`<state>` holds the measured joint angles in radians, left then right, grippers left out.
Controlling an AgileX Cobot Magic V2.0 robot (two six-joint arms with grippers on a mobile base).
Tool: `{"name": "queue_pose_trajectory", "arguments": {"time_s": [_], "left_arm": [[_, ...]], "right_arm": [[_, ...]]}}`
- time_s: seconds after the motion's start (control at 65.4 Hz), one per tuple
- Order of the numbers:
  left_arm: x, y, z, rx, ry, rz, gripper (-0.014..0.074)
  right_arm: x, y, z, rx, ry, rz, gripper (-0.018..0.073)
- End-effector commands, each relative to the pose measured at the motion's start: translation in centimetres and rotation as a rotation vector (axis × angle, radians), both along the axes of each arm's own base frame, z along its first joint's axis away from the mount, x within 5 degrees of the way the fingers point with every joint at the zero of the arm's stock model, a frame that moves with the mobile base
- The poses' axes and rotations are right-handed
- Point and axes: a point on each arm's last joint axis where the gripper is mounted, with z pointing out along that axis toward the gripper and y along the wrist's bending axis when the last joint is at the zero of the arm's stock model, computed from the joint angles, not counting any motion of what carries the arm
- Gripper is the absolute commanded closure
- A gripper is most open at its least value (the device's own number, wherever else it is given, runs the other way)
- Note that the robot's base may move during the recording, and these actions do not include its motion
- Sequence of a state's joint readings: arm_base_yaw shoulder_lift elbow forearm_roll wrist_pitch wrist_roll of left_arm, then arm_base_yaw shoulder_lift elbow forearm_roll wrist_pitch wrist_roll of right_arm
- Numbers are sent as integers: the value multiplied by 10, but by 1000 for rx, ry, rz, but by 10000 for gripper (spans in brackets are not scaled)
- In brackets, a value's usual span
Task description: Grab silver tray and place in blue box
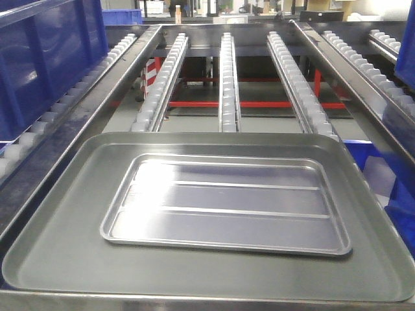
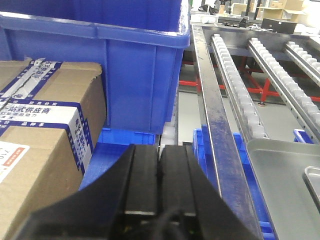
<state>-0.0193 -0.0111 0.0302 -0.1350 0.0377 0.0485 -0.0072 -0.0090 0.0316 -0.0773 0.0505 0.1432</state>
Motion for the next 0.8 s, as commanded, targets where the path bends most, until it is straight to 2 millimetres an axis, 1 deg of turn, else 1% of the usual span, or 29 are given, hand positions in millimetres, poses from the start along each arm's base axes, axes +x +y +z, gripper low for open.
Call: {"name": "queue_pose_trajectory", "arguments": {"time_s": [0.0, 0.78], "left_arm": [[-2, 1, 9, -10, -103, 8, 701], [-3, 1, 12, -11, -126, 11, 701]], "right_arm": [[-2, 0, 9, -9, -108, 3, 510], [-2, 1, 10, -10, -128, 4, 510]]}}
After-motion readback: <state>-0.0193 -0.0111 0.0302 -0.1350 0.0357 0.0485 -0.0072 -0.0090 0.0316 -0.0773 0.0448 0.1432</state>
